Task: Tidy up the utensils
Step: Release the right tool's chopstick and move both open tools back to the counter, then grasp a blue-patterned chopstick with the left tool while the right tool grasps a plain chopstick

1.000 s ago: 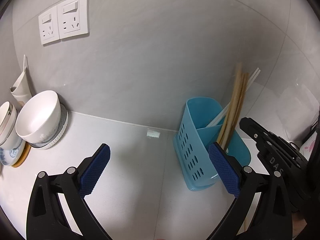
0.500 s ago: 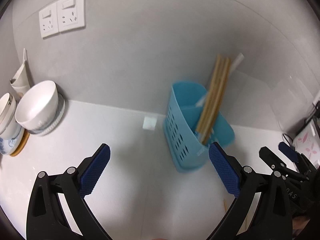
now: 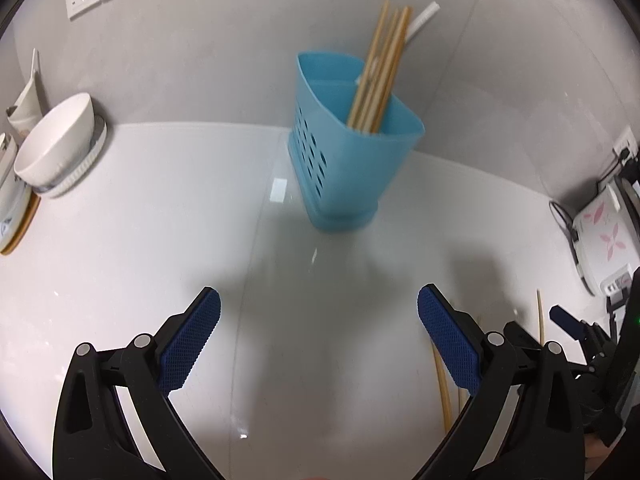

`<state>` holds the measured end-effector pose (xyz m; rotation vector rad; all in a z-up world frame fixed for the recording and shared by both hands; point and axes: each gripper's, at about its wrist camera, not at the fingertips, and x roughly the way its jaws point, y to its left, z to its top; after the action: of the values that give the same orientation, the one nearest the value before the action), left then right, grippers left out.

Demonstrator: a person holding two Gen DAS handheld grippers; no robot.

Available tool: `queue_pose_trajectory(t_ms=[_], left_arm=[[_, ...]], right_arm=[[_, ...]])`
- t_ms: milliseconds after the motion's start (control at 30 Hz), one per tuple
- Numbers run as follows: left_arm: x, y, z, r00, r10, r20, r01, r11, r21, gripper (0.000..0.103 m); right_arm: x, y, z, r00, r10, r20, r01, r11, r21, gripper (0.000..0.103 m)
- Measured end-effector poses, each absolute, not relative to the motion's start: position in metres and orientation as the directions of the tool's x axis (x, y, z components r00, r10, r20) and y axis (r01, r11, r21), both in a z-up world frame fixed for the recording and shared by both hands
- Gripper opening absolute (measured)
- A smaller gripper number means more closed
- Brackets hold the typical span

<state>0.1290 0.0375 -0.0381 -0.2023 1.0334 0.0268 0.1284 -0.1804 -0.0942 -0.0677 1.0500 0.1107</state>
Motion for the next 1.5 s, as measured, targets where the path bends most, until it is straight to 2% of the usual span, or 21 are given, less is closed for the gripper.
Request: queue_pose_trajectory(t_ms=[200, 400, 533, 700, 800, 867, 900, 1367, 1500], left_arm=[[0.115, 0.024, -0.052, 0.462, -0.090, -0.883, -0.117, 0.980, -0.161, 0.097], [0.108, 0.017, -0.061, 0.434, -0.074, -0.898, -0.119, 0.983, -0.138, 0.097], [0.101, 0.012, -0.066, 0.406, -0.073, -0.911, -0.117, 0.984, -0.131, 0.097], [0.094, 0.004, -0.070, 0.384, -0.073, -0.920, -0.114, 0.985, -0.126, 0.097], [0.090, -0.002, -0.072, 0.375, -0.070, -0.924, -0.110, 0.987, -0.120, 0.097], [0.089, -0.008, -0.073, 0.368, -0.070, -0.927, -0.109, 0.987, -0.118, 0.097], [0.088, -0.011, -0.075, 0.361, -0.073, -0.930, -0.109, 0.987, -0.119, 0.097], [0.087, -0.070, -0.122, 0.233, -0.100, -0.967, -0.077, 0.990, -0.121, 0.097], [0.086, -0.083, -0.133, 0.195, -0.060, -0.979, -0.076, 0.994, -0.076, 0.092]], right_arm=[[0.113, -0.185, -0.115, 0.400, 0.031, -0.916, -0.100, 0.995, -0.010, 0.089], [0.104, -0.185, -0.135, 0.318, 0.004, -0.948, -0.087, 0.996, -0.025, 0.073], [0.100, -0.183, -0.146, 0.267, 0.018, -0.964, -0.093, 0.996, -0.008, 0.055], [0.096, -0.180, -0.151, 0.243, 0.008, -0.970, -0.098, 0.995, -0.016, 0.042], [0.096, -0.176, -0.151, 0.243, 0.009, -0.970, -0.110, 0.994, -0.018, 0.028], [0.095, -0.173, -0.150, 0.240, 0.001, -0.971, -0.118, 0.993, -0.028, 0.006], [0.095, -0.172, -0.150, 0.239, -0.006, -0.971, -0.121, 0.992, -0.036, 0.004], [0.086, -0.219, -0.135, 0.264, 0.000, -0.964, -0.078, 0.997, -0.021, 0.004], [0.082, -0.229, -0.129, 0.274, 0.007, -0.962, -0.093, 0.996, -0.019, 0.004]])
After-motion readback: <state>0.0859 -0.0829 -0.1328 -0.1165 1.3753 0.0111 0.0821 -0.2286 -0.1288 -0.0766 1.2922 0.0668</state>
